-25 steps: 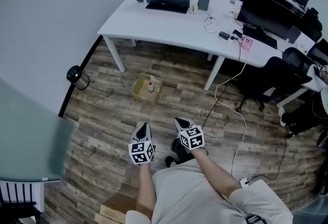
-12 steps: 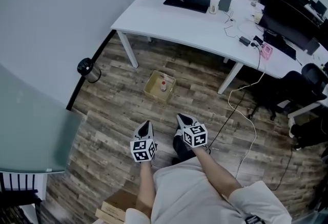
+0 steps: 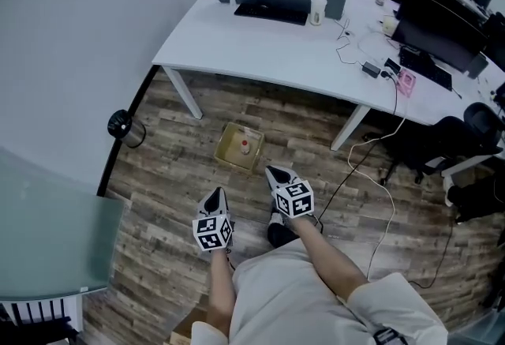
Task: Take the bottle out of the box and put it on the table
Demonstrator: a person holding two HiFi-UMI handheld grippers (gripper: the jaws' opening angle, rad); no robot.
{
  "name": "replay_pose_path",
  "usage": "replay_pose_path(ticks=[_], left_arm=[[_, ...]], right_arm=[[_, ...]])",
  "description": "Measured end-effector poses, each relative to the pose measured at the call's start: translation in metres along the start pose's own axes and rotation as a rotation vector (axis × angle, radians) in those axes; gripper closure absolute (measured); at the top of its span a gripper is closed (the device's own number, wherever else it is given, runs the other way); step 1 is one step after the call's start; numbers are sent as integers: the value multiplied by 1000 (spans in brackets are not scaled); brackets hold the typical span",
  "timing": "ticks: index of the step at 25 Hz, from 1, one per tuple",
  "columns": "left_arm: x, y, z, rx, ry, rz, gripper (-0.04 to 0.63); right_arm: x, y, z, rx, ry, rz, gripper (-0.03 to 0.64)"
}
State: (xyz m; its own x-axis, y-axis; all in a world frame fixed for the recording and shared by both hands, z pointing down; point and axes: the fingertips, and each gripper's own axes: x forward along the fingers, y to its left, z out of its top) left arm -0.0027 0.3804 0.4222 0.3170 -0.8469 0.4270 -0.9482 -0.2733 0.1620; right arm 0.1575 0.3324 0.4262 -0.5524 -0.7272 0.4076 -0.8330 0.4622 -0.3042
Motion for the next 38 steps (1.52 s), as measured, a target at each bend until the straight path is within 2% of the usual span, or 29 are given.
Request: replay_pose_path(ticks=[7, 11, 13, 19, 23, 29, 34, 38], left_arm=[[46, 18, 40, 30, -5, 2, 580], [76, 20, 50, 42, 20, -10, 580], [90, 22, 60, 47, 22, -21, 580], [134, 24, 82, 45, 7, -58, 580], [150, 33, 81, 27, 12, -45, 580], [161, 45, 76, 11, 31, -15, 580], [173, 61, 72, -38, 35, 0, 580], [195, 72, 77, -37, 42, -15, 580]], right_arm=[[47, -18, 34, 8, -7, 25, 577], [65, -35, 53, -74, -30, 5, 577], [76, -40, 60, -74, -29, 11, 577], [105, -69, 65, -47, -10, 6, 577], [115, -89, 65, -61, 4, -10, 577], [122, -113, 56, 6, 38, -28, 577], [126, -122, 37, 10, 95, -47, 577], [141, -134, 41, 104, 92, -64, 577]])
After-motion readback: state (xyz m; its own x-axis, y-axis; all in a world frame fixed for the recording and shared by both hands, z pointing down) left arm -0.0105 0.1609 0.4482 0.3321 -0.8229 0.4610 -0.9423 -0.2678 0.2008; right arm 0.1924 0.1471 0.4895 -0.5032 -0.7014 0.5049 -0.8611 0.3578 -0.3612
